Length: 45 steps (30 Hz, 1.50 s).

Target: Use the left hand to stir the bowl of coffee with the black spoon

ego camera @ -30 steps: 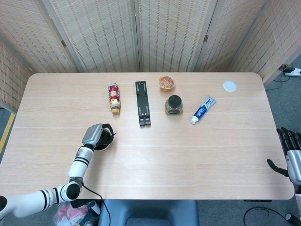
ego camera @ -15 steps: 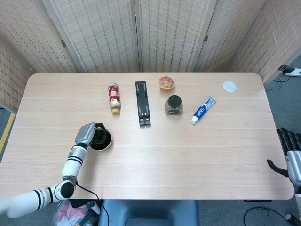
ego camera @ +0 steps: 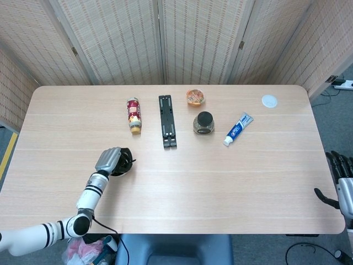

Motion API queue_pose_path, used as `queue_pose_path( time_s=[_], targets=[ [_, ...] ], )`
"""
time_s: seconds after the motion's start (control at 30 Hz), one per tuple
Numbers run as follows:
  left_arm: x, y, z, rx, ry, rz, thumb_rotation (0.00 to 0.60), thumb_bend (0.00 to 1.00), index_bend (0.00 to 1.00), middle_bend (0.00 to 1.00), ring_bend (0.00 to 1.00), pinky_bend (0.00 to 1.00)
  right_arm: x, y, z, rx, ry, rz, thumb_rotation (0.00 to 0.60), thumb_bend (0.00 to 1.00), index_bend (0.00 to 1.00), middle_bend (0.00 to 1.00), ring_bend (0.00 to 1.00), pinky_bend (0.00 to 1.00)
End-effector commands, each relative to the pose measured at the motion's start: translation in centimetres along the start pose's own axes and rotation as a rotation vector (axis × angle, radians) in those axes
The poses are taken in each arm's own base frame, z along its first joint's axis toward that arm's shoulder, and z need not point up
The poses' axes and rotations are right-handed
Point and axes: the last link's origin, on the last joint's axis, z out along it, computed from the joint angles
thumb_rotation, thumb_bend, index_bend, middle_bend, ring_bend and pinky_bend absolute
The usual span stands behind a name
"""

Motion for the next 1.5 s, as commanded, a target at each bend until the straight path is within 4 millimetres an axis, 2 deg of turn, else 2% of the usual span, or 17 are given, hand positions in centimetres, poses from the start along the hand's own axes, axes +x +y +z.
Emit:
queue_pose_path(
  time_s=[0.03, 0.3, 0.53, 0.73, 1.1, 1.3, 1.5],
  targets=[
    [0.1, 0.3, 0.6, 0.001, 0.015, -0.002, 0.600, 0.53, 0.70, 1.00, 1.00, 1.00, 0.0, 0.0, -0.1, 0.000, 0.001, 0.000, 0.600, 0.13, 0.00, 0.08, 0.08, 0.09],
    [1.1, -1.0, 1.0, 0.043, 0.040, 0.008, 0.600, 0.53, 0.70, 1.00, 1.00, 1.00, 0.0, 0.0, 0.0, 0.001, -0.001, 0.000, 0.600, 0.13, 0.00, 0.08, 0.08, 0.09],
    [1.2, -1.8, -0.3, 0.044, 0.009, 0.032, 0.600, 0.53, 0.70, 1.00, 1.00, 1.00, -0.2, -0.2, 0.3, 0.011, -0.005, 0.002, 0.600, 0.13, 0.00, 0.08, 0.08, 0.09],
    [0.4, -1.3, -1.1, 0.020, -0.021, 0.050, 0.600, 0.53, 0.70, 1.00, 1.00, 1.00, -0.3, -0.1, 0.3, 0.008, -0.007, 0.004, 0.600, 0.13, 0.00, 0.08, 0.08, 0.09],
    [-0.1, 0.2, 0.2, -0.002, 0.009, 0.038, 0.600, 0.53, 0.70, 1.00, 1.00, 1.00, -0.2, 0.2, 0.0, -0.005, -0.003, 0.007, 0.600, 0.13, 0.00, 0.08, 0.08, 0.09],
    [0.6, -0.6, 0.9, 0.033, 0.048, 0.042, 0.600, 0.53, 0.70, 1.00, 1.00, 1.00, -0.2, 0.3, 0.0, -0.006, -0.001, 0.008, 0.600, 0.13, 0.00, 0.08, 0.08, 0.09],
    [1.2, -1.8, 0.2, 0.054, 0.045, 0.052, 0.600, 0.53, 0.70, 1.00, 1.00, 1.00, -0.3, 0.2, 0.1, 0.001, -0.003, 0.008, 0.600, 0.13, 0.00, 0.08, 0.08, 0.09]
  ],
)
